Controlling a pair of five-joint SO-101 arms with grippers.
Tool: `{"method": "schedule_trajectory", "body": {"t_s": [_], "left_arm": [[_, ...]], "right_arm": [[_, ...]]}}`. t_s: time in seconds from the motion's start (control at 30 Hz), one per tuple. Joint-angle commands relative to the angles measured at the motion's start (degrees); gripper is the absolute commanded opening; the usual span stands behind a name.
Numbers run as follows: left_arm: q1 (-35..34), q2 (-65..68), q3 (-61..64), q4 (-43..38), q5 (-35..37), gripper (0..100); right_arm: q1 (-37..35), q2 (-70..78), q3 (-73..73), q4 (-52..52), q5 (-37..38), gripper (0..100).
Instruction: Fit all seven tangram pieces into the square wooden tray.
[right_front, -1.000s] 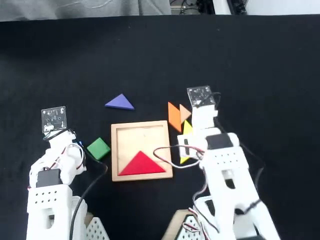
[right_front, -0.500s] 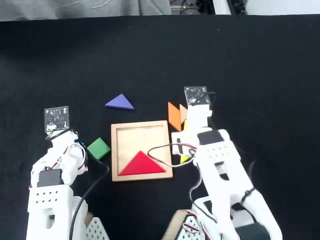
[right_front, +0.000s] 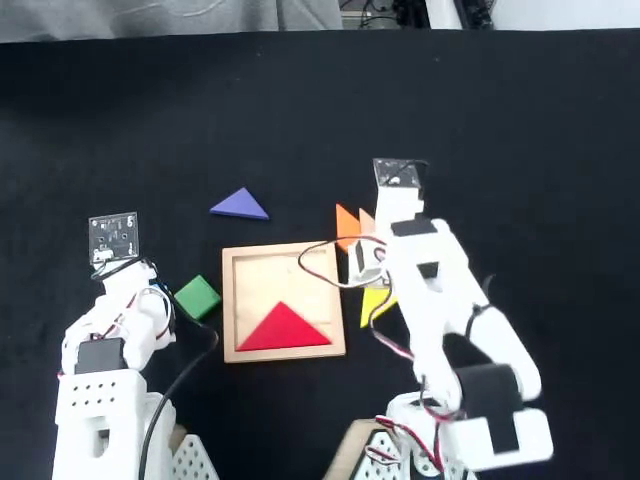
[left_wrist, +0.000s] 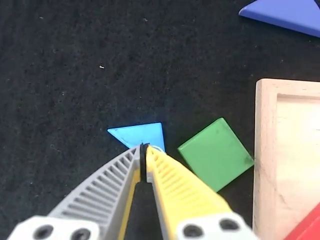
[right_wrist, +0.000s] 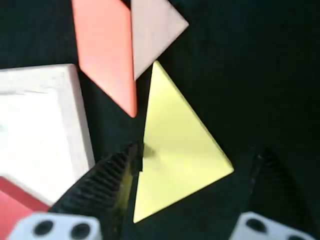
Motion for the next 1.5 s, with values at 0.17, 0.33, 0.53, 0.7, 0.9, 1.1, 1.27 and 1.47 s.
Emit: {"method": "schedule_trajectory", "body": {"t_s": [0.17, 0.33, 0.53, 0.7, 0.9, 1.1, 1.27, 1.47], "left_arm": [[0.92, -0.53, -0.31, -0.88, 0.53, 3], [0.92, -0.53, -0.31, -0.88, 0.53, 3], [1.01, -0.53, -0.31, -0.88, 0.53, 3], [1.01, -0.53, -0.31, -0.88, 0.53, 3], [1.01, -0.53, -0.31, -0.88, 0.53, 3], [1.01, -0.53, -0.31, -0.88, 0.44, 3], [1.01, -0.53, -0.31, -0.88, 0.44, 3], [1.01, -0.53, -0.31, -0.97, 0.44, 3]], "right_arm": [[0.7, 6.2, -7.08, 1.49, -2.99, 34.4], [0.35, 6.29, -6.99, 1.58, -1.76, 27.3], [0.53, 6.37, -7.08, 1.32, -1.32, 14.0], [0.7, 6.37, -6.9, 1.41, -1.58, 28.3], [0.62, 5.76, -7.43, 4.4, -0.97, 34.0], [-0.88, 0.22, -12.97, 17.93, 12.13, 20.4], [-0.7, -8.48, -11.82, 21.89, 13.27, 1.2], [-0.62, -11.3, -2.86, 22.86, 27.87, 2.0]]}}
